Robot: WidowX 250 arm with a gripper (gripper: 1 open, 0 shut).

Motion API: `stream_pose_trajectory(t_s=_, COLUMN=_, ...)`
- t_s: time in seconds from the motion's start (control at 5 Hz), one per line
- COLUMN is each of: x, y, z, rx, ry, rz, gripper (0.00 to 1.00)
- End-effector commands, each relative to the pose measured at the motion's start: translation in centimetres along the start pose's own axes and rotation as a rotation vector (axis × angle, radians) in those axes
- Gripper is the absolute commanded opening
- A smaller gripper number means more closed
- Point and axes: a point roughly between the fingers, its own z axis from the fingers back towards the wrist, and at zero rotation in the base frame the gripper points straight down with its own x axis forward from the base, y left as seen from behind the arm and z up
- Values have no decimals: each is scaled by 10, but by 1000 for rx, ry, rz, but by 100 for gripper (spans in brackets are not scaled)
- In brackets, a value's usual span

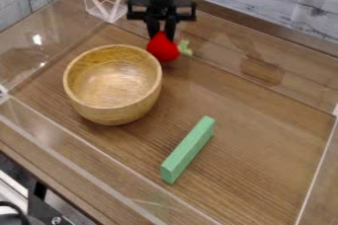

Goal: Move the red fruit to the left side of the table

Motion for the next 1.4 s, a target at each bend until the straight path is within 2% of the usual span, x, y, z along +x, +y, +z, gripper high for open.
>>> stream_pose_trajectory(t_s=0.0, x=15, y=6, z=56, rx=-63, ry=-109, rz=78, gripper=0)
stream_pose_trajectory(t_s=0.2, x=19, y=19, z=80, rx=-94, ry=-120, rz=71, gripper=0)
stream_pose_trajectory(t_s=0.4, x=21, y=46, z=87, rx=-79, ry=-133, rz=77, gripper=0)
stream_pose_trajectory(t_s=0.8, x=27, y=99, z=70, rx=-39, ry=-136, rz=114, gripper=0)
stream_pose_trajectory(t_s=1.2, x=28, y=108, z=62, rx=14, ry=-123, rz=198, gripper=0)
